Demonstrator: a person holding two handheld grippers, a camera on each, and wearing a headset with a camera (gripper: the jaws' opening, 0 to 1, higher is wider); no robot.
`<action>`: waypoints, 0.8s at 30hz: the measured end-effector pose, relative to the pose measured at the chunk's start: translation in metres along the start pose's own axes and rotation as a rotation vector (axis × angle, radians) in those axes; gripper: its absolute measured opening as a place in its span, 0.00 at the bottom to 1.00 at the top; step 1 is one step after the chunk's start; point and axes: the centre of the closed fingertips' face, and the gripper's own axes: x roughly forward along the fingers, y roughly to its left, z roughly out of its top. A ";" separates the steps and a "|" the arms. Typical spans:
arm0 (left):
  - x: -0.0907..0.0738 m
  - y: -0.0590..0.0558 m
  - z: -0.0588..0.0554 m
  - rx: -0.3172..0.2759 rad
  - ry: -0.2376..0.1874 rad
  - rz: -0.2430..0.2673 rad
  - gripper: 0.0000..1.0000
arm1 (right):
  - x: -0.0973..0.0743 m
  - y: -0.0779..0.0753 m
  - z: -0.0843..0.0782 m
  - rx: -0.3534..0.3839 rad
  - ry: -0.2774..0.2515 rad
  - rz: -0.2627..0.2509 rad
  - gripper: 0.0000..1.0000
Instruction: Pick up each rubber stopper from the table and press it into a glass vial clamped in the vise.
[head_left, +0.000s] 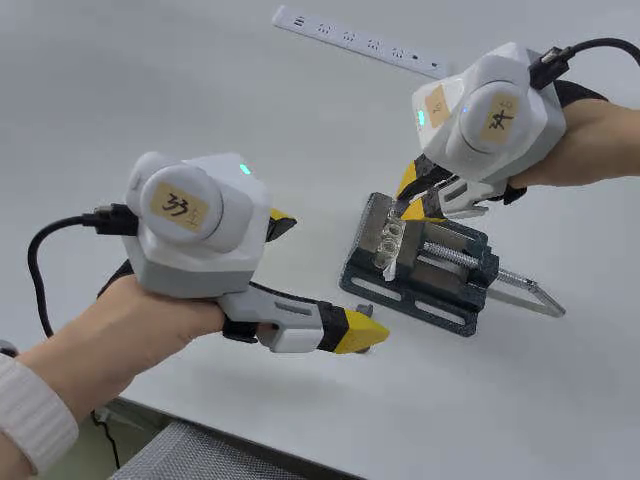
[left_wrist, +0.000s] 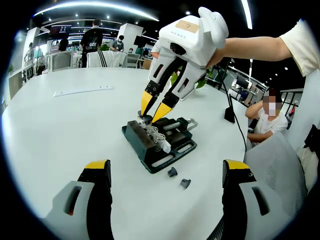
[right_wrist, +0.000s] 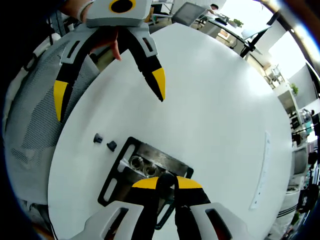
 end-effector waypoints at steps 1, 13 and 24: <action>0.000 0.000 0.000 0.000 0.000 -0.001 0.91 | 0.000 0.000 0.000 -0.005 0.000 -0.001 0.07; 0.000 -0.001 0.000 0.001 0.004 -0.001 0.91 | 0.000 0.000 0.000 -0.018 0.003 -0.002 0.14; 0.000 0.002 0.001 0.002 0.000 -0.001 0.91 | -0.021 -0.004 0.004 0.075 -0.040 0.065 0.14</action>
